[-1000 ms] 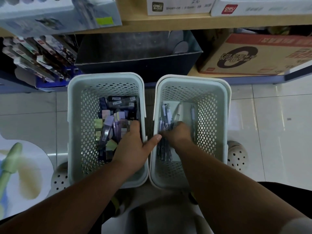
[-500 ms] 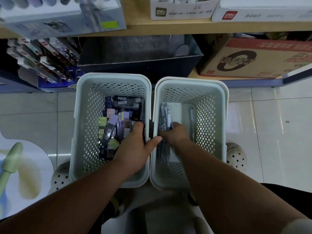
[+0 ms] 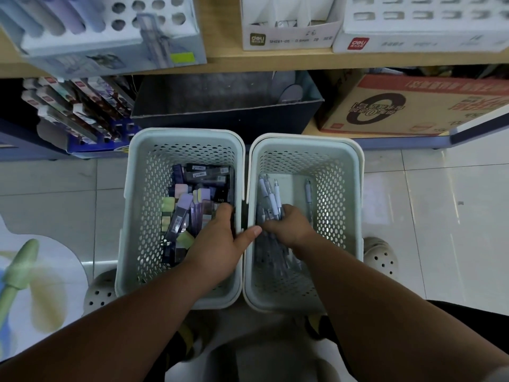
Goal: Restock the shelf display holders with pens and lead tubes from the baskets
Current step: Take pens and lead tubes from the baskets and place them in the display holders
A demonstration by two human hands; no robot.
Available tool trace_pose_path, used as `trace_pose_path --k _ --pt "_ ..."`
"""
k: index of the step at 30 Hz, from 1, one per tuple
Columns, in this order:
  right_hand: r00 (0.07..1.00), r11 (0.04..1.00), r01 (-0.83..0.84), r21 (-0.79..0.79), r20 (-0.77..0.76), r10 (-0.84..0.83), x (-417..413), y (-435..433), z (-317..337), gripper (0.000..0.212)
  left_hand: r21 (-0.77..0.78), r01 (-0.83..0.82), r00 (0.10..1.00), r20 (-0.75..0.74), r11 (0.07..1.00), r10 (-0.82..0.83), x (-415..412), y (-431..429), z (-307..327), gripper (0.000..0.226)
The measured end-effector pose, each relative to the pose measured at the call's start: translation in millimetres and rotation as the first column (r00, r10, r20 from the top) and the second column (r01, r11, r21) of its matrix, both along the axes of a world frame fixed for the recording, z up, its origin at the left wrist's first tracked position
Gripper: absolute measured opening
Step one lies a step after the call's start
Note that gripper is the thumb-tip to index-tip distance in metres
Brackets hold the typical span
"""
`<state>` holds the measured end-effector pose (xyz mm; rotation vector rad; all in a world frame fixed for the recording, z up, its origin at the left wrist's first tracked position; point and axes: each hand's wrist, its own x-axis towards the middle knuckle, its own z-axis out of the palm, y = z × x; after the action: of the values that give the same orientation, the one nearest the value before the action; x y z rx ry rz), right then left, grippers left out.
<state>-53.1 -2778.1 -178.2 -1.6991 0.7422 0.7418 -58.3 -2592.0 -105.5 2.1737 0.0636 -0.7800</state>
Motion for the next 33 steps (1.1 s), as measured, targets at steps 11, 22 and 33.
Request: trace_pose_path --k 11,22,33 --pt "0.964 0.970 -0.244 -0.008 0.105 0.244 1 -39 74 0.021 0.177 -0.024 0.993 0.116 0.984 0.003 16 3 27 0.047" --pt "0.945 0.966 -0.127 0.223 0.324 0.049 16 -28 161 0.027 -0.209 -0.181 0.982 0.021 0.961 0.189 26 -40 102 0.025" --pt "0.854 0.908 -0.399 0.125 0.410 0.319 3 -8 300 0.020 -0.467 -0.333 0.943 -0.155 0.819 0.295 44 -23 226 0.018"
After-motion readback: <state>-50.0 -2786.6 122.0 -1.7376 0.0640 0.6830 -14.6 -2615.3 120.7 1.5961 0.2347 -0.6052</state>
